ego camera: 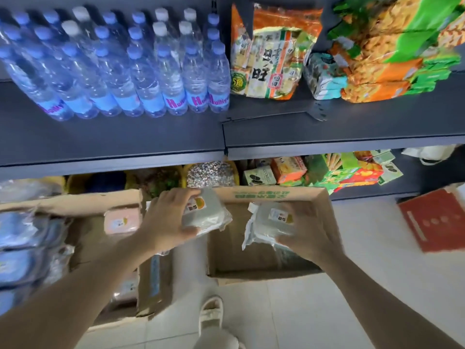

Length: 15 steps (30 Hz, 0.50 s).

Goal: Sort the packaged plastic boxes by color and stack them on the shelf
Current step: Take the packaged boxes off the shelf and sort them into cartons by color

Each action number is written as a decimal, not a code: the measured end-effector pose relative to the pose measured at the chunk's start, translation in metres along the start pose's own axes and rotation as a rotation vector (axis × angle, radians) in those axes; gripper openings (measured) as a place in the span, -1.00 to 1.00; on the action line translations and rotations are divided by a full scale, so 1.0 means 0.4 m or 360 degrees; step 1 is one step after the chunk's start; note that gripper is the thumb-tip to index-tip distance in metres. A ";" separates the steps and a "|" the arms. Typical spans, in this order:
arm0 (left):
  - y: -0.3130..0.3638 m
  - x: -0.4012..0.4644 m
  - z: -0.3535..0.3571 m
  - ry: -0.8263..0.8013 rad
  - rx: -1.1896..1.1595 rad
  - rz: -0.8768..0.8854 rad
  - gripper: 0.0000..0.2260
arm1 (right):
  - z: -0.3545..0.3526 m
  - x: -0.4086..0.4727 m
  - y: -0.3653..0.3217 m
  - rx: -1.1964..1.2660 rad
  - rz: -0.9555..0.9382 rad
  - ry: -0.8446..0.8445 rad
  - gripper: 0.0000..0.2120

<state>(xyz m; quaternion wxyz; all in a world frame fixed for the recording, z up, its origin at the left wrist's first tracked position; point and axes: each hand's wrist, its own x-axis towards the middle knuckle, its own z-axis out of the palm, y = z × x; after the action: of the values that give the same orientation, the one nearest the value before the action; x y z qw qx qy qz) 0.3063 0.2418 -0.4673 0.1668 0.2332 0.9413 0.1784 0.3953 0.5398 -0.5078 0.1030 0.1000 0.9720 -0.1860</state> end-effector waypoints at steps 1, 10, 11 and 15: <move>-0.021 0.022 0.017 0.0004 -0.0009 -0.0012 -0.28 | 0.029 0.033 -0.002 -0.0039 -0.0021 -0.0010 -0.22; -0.148 0.150 0.210 0.0184 -0.0079 -0.0083 -0.28 | 0.359 0.255 0.017 -0.0145 0.0017 -0.0437 -0.24; -0.161 0.160 0.230 0.0214 -0.0085 -0.0089 -0.28 | 0.396 0.277 0.019 -0.0157 0.0023 -0.0462 -0.25; -0.193 0.183 0.298 0.0357 -0.0148 -0.0078 -0.32 | 0.541 0.369 0.042 -0.0233 -0.0044 -0.0442 -0.32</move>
<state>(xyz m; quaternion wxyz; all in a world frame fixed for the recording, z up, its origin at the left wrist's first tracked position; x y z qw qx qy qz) 0.2631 0.2451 -0.6210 0.0755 0.1808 0.9501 0.2427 0.2931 0.4956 -0.7455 0.2409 0.0521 0.9607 -0.1280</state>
